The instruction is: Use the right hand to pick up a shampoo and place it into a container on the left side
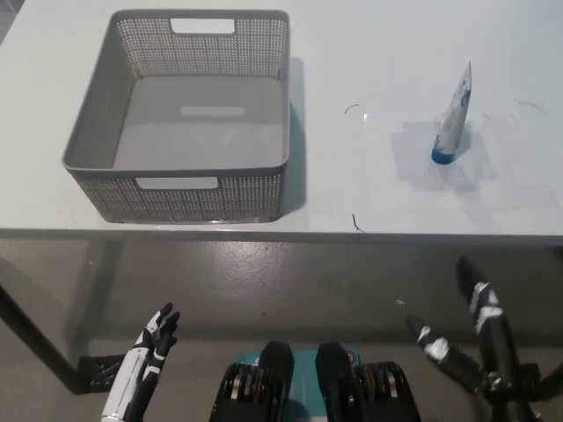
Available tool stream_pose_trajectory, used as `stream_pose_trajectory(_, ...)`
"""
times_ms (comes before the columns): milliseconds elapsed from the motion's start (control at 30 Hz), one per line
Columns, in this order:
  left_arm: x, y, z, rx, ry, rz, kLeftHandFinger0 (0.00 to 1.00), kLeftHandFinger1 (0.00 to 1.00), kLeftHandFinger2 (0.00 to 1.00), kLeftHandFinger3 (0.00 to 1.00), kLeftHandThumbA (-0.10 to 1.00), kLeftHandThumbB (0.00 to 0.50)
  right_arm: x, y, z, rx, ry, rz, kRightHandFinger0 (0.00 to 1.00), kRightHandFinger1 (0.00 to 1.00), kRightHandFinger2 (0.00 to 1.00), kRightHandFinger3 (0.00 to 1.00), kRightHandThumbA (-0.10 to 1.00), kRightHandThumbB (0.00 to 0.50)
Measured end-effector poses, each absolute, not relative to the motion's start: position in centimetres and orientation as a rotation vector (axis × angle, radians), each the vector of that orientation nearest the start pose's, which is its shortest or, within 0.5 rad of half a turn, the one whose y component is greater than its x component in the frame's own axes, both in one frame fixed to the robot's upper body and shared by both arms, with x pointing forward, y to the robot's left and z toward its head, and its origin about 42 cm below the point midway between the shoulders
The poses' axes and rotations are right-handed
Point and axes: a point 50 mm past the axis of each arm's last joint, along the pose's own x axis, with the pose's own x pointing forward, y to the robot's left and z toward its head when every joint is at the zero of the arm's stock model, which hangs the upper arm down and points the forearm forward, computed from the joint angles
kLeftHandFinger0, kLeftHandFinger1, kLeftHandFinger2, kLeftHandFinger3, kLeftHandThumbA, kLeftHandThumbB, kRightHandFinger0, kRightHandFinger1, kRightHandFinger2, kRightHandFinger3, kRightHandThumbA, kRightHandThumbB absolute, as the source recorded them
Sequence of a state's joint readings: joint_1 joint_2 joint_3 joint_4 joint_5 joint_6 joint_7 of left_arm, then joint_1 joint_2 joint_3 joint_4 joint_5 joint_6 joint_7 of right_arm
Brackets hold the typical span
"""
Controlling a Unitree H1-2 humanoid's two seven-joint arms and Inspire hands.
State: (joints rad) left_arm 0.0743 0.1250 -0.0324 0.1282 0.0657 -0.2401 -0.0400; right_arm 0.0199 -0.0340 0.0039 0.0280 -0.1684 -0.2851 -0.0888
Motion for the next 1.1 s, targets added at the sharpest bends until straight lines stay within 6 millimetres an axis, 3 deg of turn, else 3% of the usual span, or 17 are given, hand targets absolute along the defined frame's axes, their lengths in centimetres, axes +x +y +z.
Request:
stream_pose_trajectory(167,25.3,24.7,5.7,0.187,-0.029,-0.079,1.00,1.00,1.00,1.00,0.96,0.155,29.7,-23.3,13.2,-0.194,-0.341,-0.117,1.00,1.00,1.00,1.00,0.85,0.346)
stream_pose_trajectory(267,25.3,24.8,5.7,0.188,-0.030,-0.078,1.00,1.00,1.00,1.00,0.96,0.143,31.4,-23.6,14.6,-0.195,-0.370,-0.142,1.00,1.00,1.00,1.00,0.85,0.324)
stream_pose_trajectory(333,25.2,24.8,5.7,0.188,-0.034,-0.077,1.00,1.00,1.00,1.00,0.96,0.147,32.7,-23.8,15.6,-0.199,-0.392,-0.154,1.00,1.00,1.00,1.00,0.79,0.294)
stream_pose_trajectory(467,25.1,24.9,5.7,0.188,-0.035,-0.074,1.00,1.00,1.00,1.00,0.96,0.154,35.4,-24.0,17.1,-0.206,-0.411,-0.166,1.00,1.00,1.00,1.00,0.77,0.342)
stream_pose_trajectory(533,25.1,25.0,5.6,0.188,-0.034,-0.072,1.00,1.00,1.00,1.00,0.96,0.148,36.5,-24.1,17.5,-0.204,-0.408,-0.170,1.00,1.00,1.00,1.00,0.76,0.320)
stream_pose_trajectory(567,25.0,25.0,5.6,0.188,-0.034,-0.071,1.00,1.00,1.00,1.00,0.97,0.142,37.1,-24.0,17.6,-0.203,-0.404,-0.170,1.00,1.00,1.00,1.00,0.77,0.363)
stream_pose_trajectory(633,24.9,25.1,5.5,0.188,-0.032,-0.069,1.00,1.00,1.00,1.00,0.97,0.142,38.4,-23.9,18.0,-0.200,-0.394,-0.169,1.00,1.00,1.00,1.00,0.79,0.378)
stream_pose_trajectory(900,24.2,25.3,5.2,0.186,-0.019,-0.061,1.00,1.00,1.00,1.00,0.96,0.142,42.9,-23.3,18.9,-0.202,-0.323,-0.170,1.00,1.00,1.00,1.00,0.77,0.360)
stream_pose_trajectory(1100,23.8,25.4,4.9,0.184,-0.010,-0.057,1.00,1.00,1.00,1.00,0.96,0.143,45.2,-23.5,19.1,-0.211,-0.288,-0.177,1.00,1.00,1.00,1.00,0.81,0.371)
